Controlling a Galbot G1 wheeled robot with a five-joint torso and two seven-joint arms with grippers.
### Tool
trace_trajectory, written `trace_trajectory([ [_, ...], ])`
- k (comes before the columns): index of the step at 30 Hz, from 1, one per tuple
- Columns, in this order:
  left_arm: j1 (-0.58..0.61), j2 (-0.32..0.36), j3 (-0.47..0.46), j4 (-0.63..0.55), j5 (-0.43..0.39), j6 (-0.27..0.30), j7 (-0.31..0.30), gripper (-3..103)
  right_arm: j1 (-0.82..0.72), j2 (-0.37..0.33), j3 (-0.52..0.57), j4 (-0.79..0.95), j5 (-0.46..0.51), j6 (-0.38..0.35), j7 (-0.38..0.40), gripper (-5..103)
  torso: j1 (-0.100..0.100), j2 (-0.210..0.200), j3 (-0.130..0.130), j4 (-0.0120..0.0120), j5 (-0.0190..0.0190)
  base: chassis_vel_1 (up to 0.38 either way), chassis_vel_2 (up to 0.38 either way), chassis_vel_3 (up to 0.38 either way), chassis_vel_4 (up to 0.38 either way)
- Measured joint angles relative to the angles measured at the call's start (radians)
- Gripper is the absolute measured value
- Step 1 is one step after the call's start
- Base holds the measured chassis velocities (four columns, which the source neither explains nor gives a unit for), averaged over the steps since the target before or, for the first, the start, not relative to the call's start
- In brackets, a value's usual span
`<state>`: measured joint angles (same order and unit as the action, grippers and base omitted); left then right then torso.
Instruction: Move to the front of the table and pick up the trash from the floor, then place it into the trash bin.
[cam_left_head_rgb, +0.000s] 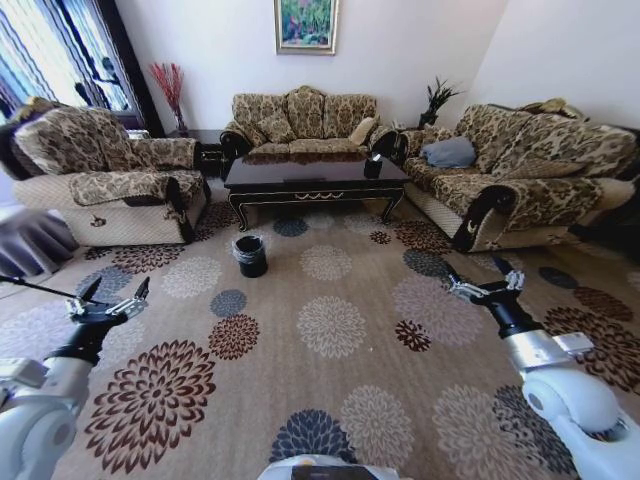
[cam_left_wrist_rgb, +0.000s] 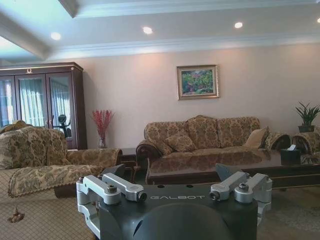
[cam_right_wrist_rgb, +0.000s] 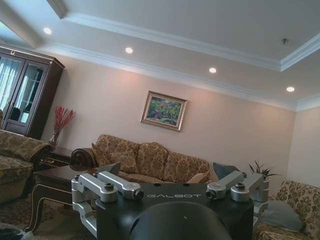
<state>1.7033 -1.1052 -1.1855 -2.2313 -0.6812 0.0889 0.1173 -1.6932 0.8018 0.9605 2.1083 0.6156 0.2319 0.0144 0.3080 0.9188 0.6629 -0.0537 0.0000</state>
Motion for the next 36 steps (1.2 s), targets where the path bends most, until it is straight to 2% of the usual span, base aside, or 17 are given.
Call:
trace_trajectory([
  [15,-0.002,-0.001,0.003,0.001,0.001,0.0,0.004,100,-0.007,0.003,0.001,0.003,0.002,0.002,0.005,100,0.03,0.068,0.038,0.0,0.0001,0.0,0.0,0.0,0.0],
  [22,-0.005,-0.002,0.012,0.005,0.004,0.0,0.004,100,-0.009,0.005,-0.004,0.026,0.035,-0.005,0.03,100,0.046,0.104,0.059,0.0,0.0,0.0,0.0,0.0,0.0],
  [36,-0.016,-0.002,0.03,0.015,0.012,0.001,0.004,100,0.017,0.0,-0.024,0.012,0.041,0.022,0.019,100,0.076,0.17,0.095,-0.0002,0.0001,0.0,0.0,0.0,0.0],
])
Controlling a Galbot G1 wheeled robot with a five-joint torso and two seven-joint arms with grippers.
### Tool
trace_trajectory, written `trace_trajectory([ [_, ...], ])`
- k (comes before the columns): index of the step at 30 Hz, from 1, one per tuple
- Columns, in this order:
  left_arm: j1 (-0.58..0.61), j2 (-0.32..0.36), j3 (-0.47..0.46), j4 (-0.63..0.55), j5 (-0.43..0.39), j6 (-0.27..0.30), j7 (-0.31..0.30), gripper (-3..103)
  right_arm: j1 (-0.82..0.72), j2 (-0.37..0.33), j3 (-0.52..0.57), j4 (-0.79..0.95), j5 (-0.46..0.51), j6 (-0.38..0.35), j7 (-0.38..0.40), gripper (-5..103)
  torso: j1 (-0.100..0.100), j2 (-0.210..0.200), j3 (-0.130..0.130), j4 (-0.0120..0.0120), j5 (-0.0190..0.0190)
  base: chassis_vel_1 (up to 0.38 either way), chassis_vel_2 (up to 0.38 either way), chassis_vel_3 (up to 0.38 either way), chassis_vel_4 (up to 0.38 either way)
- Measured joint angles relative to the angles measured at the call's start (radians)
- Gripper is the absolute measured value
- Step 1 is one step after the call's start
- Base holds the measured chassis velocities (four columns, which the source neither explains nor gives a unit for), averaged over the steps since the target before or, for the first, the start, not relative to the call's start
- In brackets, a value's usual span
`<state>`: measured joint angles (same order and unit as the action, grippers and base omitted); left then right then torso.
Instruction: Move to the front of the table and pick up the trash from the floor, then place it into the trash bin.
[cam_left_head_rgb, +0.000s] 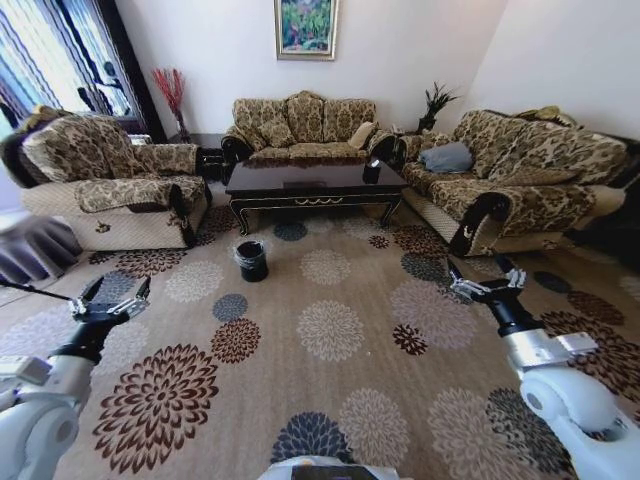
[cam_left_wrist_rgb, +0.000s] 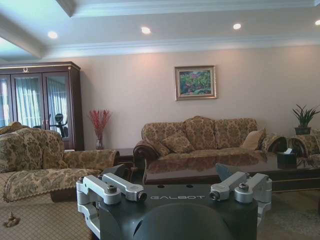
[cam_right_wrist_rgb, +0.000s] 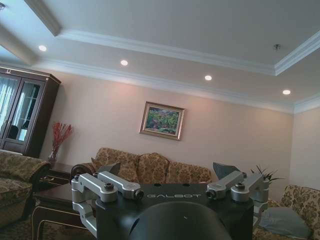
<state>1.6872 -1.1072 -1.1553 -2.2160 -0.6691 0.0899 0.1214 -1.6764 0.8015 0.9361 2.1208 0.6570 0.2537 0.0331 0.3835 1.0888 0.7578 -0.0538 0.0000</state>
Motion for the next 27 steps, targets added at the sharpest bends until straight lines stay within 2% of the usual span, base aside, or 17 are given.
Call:
trace_trajectory([
  [17,-0.011,0.003,0.016,0.006,0.013,0.018,-0.048,100,0.022,-0.004,-0.017,-0.018,-0.003,0.005,-0.01,100,0.037,0.083,0.046,0.0002,0.0,0.0,0.0,0.0,0.0],
  [27,-0.015,0.0,0.022,0.011,0.03,0.013,-0.061,100,0.025,-0.011,-0.021,-0.019,-0.002,0.008,-0.02,100,0.039,0.088,0.05,0.0002,0.0,0.0,0.0,0.0,0.0],
])
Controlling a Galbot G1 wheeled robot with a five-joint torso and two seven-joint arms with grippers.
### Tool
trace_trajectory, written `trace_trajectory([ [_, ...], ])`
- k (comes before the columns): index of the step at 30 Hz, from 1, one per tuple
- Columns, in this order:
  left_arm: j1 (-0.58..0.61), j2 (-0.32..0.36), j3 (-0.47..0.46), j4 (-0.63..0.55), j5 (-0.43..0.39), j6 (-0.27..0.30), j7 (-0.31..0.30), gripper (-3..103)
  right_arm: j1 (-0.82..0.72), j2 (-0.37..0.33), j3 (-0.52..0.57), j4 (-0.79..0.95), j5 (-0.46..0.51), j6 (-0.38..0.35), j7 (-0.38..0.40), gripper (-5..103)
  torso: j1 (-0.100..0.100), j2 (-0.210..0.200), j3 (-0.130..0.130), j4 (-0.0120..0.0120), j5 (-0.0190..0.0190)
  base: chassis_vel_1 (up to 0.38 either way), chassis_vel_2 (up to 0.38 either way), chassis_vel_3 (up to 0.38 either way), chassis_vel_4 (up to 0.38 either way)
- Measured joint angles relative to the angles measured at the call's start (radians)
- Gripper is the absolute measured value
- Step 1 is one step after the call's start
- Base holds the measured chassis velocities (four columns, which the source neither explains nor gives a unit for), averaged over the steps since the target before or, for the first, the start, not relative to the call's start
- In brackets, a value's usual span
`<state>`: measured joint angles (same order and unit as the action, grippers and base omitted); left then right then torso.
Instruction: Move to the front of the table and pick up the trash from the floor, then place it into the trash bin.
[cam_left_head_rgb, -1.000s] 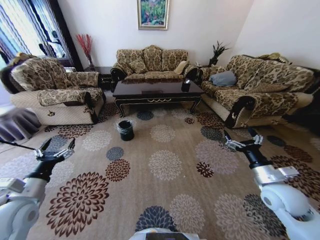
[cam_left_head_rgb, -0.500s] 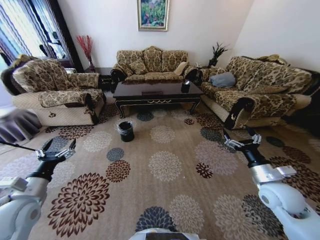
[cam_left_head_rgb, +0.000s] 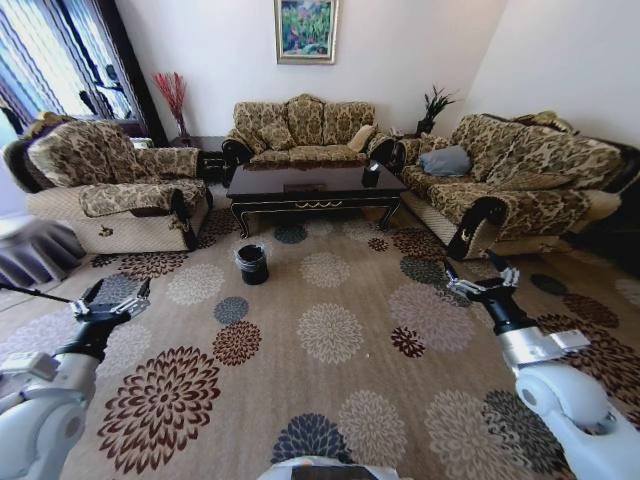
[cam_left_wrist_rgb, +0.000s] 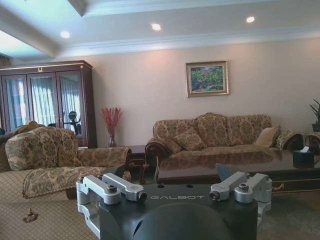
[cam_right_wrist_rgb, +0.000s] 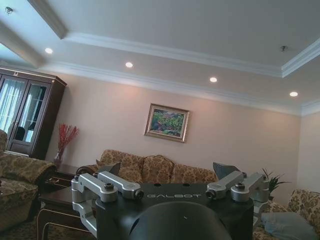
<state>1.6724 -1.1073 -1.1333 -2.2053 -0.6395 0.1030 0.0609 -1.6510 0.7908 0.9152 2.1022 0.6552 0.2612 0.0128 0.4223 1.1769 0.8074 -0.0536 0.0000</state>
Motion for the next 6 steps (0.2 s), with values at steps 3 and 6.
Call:
trace_trajectory([
  [3,0.001,-0.001,0.001,0.0,0.004,-0.002,0.0,100,0.001,0.0,0.0,0.001,0.002,0.0,0.0,100,-0.001,-0.001,-0.001,0.0,0.0,0.0,0.0,0.0,0.0],
  [6,0.006,-0.003,0.001,-0.006,0.007,-0.003,0.001,100,0.0,0.0,0.003,0.006,0.007,0.004,-0.003,100,-0.001,-0.003,-0.002,0.0,0.0,0.0,0.0,0.0,0.0],
])
